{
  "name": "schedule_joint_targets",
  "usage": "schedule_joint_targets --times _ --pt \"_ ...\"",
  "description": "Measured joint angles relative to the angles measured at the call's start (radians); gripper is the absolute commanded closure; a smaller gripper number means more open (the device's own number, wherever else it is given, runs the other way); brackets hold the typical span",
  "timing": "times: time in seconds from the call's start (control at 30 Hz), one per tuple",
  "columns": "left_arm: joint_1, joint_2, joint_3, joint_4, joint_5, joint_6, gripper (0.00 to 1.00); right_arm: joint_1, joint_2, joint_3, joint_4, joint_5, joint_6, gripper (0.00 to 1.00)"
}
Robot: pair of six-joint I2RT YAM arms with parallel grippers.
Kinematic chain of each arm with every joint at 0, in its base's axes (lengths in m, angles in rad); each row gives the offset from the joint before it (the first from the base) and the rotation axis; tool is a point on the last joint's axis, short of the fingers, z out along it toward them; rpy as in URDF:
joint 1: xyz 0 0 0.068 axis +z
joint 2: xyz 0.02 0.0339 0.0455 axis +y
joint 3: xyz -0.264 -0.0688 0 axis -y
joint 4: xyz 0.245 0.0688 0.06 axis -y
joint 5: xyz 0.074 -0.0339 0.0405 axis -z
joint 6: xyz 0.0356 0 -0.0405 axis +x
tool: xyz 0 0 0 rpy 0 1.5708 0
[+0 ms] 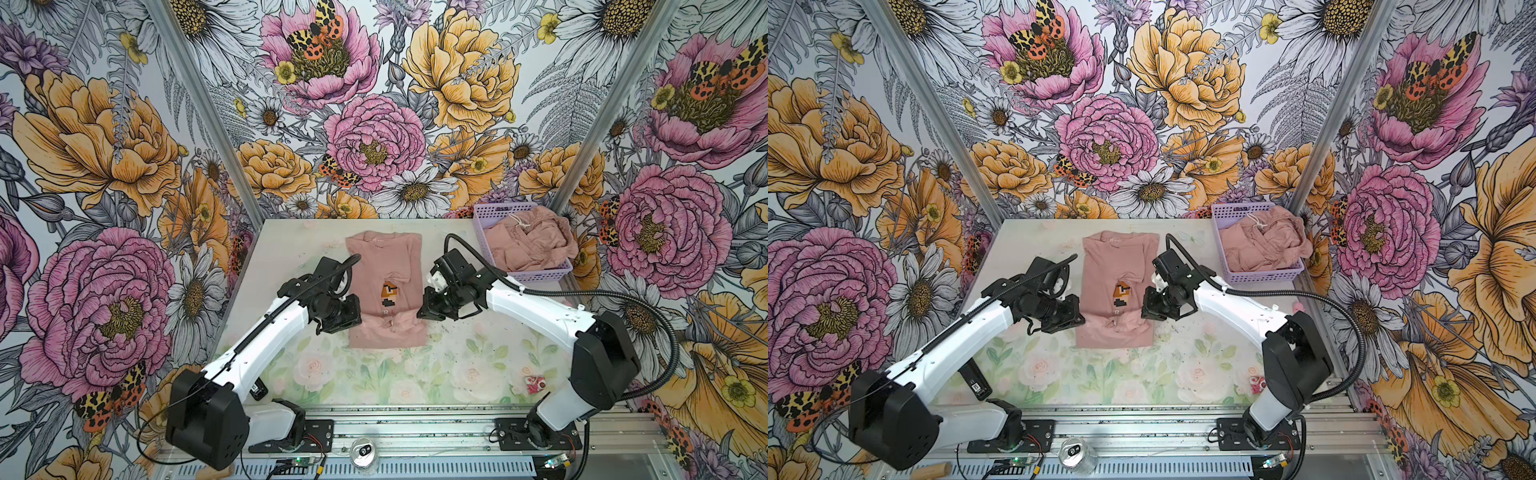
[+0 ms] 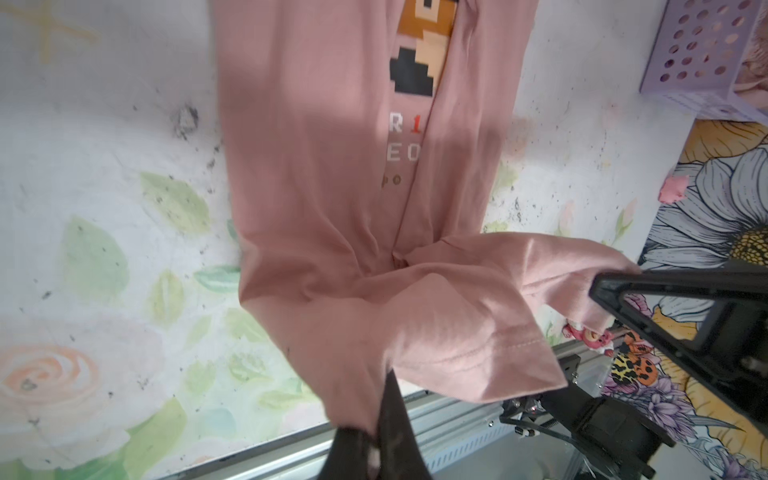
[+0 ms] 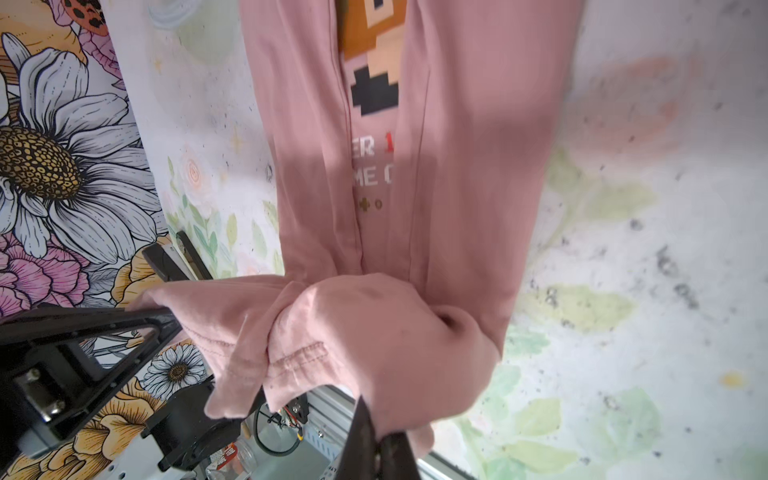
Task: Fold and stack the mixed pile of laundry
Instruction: 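Fold the held hem with both grippers away from the robot over the shirt, then lower the hem onto the shirt's far half and open both grippers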
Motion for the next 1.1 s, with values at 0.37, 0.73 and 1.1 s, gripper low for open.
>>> schedule_joint_targets --times 0.37,0.73,1.1 --pt "0.149 0.360 0.275 -0.012 0.016 0.175 1.00 -0.117 0.317 0.298 -0.023 -0.052 -0.104 1.00" --pt "0.180 0.608 0.408 0.002 0.017 0.242 1.00 -0.170 0.467 0.394 -0.024 -0.074 -0.145 1.00" --pt "0.178 0.639 0.425 0.036 0.012 0.244 0.59 -0.189 0.489 0.414 -0.025 -0.073 -0.171 0.71"
